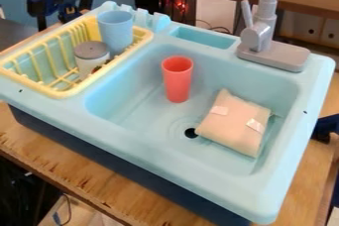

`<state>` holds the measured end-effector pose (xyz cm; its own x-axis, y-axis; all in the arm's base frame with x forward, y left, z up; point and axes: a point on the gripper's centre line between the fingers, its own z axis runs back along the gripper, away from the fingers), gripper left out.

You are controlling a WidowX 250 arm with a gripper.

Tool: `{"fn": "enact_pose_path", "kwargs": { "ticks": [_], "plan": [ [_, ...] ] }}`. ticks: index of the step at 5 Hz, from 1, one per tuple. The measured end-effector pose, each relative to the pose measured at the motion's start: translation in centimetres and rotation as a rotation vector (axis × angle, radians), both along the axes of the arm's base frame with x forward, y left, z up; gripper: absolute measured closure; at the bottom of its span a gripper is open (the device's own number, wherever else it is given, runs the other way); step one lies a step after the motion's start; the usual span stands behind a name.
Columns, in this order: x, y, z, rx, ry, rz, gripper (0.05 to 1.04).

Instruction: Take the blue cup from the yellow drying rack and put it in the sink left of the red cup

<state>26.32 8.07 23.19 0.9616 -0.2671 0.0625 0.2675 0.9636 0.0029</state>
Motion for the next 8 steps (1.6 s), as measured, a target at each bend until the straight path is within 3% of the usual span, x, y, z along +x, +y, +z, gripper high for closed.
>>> {"fn": "enact_pose_path", "kwargs": {
  "ticks": [1,3,4,6,8],
  "plan": [
    [0.1,0.1,-0.7,-0.006,0.024,0.003,0.083],
    [3.6,-1.4,-1.1,-0.019,-0.029,0.007,0.083],
    [5.2,-2.0,-2.0,-0.01,-0.03,0.01,0.083],
    [8.7,-2.6,-4.0,-0.023,-0.011,0.05,0.083],
    [9.5,-2.8,-5.8,0.001,0.033,0.046,0.083]
  ]
}}
